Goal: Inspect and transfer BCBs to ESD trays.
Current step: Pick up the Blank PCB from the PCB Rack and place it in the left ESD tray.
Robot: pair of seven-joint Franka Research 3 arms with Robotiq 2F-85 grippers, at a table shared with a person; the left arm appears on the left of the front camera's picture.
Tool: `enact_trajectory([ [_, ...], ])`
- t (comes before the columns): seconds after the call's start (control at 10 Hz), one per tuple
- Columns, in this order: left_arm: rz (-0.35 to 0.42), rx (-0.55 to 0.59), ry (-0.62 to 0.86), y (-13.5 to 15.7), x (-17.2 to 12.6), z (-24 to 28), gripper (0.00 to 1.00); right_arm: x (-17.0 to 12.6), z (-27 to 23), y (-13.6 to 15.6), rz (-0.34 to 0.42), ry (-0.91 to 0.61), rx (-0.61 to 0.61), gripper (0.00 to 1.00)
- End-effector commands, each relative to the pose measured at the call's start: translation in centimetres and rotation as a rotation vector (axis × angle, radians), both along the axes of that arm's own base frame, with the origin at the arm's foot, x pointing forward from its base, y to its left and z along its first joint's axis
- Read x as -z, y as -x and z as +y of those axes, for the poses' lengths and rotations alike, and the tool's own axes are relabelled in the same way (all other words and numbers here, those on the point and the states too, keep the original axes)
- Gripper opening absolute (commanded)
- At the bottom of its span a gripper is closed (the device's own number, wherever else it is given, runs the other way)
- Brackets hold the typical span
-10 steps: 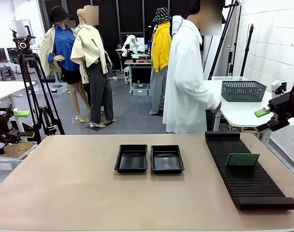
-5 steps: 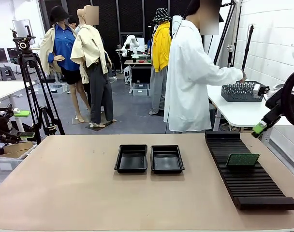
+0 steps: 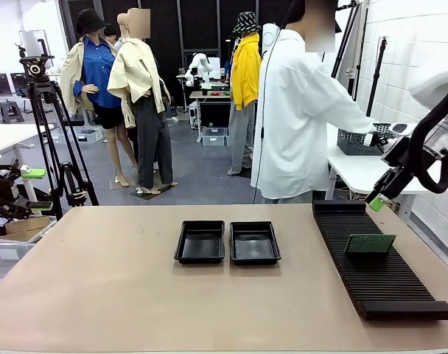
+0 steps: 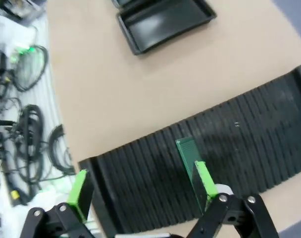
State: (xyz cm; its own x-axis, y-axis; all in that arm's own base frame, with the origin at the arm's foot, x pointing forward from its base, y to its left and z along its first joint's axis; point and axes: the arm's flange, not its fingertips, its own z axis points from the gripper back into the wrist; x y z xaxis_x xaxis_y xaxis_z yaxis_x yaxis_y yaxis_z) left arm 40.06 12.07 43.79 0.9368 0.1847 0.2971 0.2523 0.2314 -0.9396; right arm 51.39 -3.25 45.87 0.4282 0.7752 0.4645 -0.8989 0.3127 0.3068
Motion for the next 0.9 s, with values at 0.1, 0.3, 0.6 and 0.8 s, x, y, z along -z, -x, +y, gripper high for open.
enact_trajectory([
  [0.1, -0.001, -0.001, -0.006, 0.1, 0.0, 0.2, 1.0, 0.6, 0.9, -1.0, -0.091, 0.174, -0.109, 1.0],
  [0.3, -0.001, -0.001, -0.006, 0.1, 0.0, 0.2, 1.0, 0.1, 1.2, -1.6, -0.094, 0.249, -0.177, 1.0],
  [0.6, -0.001, -0.001, -0.006, 0.1, 0.0, 0.2, 1.0, 0.7, 2.0, -0.9, -0.141, 0.373, -0.241, 1.0],
  [0.8, -0.001, -0.001, -0.006, 0.1, 0.0, 0.2, 1.0, 1.8, 2.5, -0.4, -0.231, 0.443, -0.21, 1.0],
])
